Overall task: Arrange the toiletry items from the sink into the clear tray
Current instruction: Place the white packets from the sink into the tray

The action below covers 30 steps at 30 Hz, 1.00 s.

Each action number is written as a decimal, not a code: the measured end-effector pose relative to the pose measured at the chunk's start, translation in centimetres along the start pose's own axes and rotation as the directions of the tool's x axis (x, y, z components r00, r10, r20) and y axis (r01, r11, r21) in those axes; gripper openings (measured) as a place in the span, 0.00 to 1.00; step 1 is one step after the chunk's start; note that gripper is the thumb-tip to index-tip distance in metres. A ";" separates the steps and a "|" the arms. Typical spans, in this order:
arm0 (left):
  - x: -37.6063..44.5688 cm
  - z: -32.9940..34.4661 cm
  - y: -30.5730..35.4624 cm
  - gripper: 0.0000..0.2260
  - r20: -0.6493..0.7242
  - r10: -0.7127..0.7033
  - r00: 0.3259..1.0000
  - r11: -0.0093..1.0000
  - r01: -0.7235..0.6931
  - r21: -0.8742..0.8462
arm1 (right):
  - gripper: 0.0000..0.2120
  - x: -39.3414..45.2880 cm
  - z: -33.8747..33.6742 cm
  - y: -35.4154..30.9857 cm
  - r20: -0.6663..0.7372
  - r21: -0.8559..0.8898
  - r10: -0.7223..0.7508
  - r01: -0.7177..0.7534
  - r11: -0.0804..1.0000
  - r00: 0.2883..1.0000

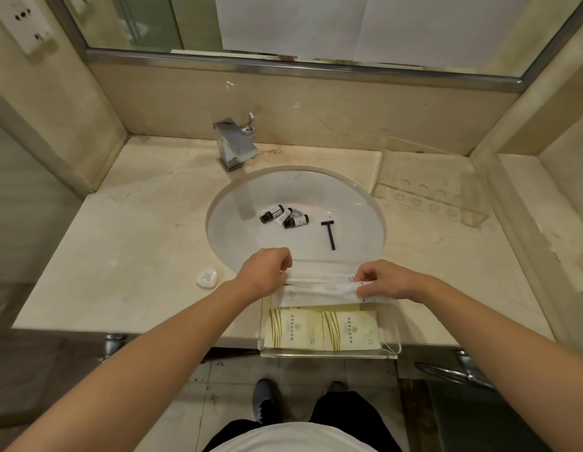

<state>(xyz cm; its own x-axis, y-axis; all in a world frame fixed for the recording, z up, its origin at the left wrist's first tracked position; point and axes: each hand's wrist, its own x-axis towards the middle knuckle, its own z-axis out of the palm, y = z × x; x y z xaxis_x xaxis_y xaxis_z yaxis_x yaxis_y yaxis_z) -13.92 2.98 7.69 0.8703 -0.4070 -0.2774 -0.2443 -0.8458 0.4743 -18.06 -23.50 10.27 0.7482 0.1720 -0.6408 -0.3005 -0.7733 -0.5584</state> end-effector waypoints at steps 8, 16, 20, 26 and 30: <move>-0.4 0.5 -0.7 0.07 0.028 0.070 0.997 0.983 -0.074 0.169 | 0.12 1.1 1.6 0.3 -0.157 -0.432 -0.020 -0.051 0.900 0.987; 0.0 0.3 -0.9 0.04 0.085 0.100 0.991 0.974 -0.115 0.195 | 0.14 1.5 2.3 0.2 -0.215 -0.573 -0.076 -0.063 0.817 0.974; 0.1 0.4 -0.8 0.03 0.102 0.115 0.988 0.973 -0.132 0.187 | 0.14 1.7 2.2 0.2 -0.223 -0.589 -0.077 -0.072 0.805 0.972; 0.2 0.9 -0.5 0.04 0.088 0.104 0.991 0.973 -0.120 0.196 | 0.12 2.2 2.5 0.3 -0.154 -0.451 -0.015 -0.057 0.891 0.988; 0.4 0.9 -0.4 0.04 0.101 0.085 0.991 0.976 -0.104 0.193 | 0.11 2.3 2.3 0.4 -0.139 -0.442 -0.016 -0.047 0.896 0.990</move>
<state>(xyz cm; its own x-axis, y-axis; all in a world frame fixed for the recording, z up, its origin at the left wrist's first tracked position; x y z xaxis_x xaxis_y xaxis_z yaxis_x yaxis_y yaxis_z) -13.87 2.89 6.68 0.7987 -0.5104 -0.3187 -0.4114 -0.8497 0.3299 -17.81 -21.99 7.38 0.8278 0.0980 -0.5524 -0.0429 -0.9707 -0.2366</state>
